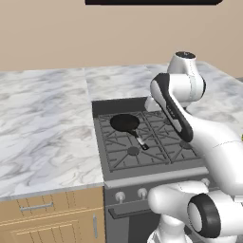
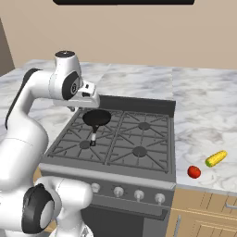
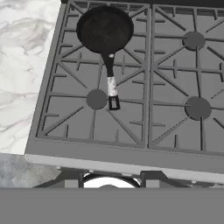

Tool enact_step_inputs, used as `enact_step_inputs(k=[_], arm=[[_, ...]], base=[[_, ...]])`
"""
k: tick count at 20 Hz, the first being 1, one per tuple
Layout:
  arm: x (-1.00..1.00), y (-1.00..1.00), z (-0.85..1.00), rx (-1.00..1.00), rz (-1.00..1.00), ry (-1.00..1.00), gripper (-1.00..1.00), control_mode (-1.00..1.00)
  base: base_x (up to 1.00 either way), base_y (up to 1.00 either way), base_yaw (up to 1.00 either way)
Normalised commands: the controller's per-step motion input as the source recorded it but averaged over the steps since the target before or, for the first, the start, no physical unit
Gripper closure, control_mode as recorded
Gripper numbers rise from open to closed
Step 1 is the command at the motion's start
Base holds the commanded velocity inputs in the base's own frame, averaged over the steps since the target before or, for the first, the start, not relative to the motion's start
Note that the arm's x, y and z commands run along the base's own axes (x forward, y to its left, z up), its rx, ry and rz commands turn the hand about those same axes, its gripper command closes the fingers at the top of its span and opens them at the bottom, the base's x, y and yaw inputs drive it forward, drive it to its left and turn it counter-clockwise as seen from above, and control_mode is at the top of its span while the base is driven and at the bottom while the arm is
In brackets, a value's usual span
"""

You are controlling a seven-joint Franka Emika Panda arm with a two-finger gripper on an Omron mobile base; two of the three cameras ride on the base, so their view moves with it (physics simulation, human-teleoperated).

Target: Put the tomato and corn in the pan. Then turn on the rear left burner and set the heat to medium.

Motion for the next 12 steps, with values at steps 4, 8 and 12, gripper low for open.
enact_step_inputs(k=[4,8,12], arm=[[0.00,-0.11,-0.04,-0.02,-0.02,0.02,-1.00,-1.00],[0.00,-0.76,-0.13,-0.08,-0.10,0.08,-1.00,-1.00],[0.00,-1.00,-0.08,-0.08,-0.08,0.09,-1.00,-1.00]], base=[[0.00,0.00,0.00],[0.00,0.00,0.00],[0.00,0.00,0.00]])
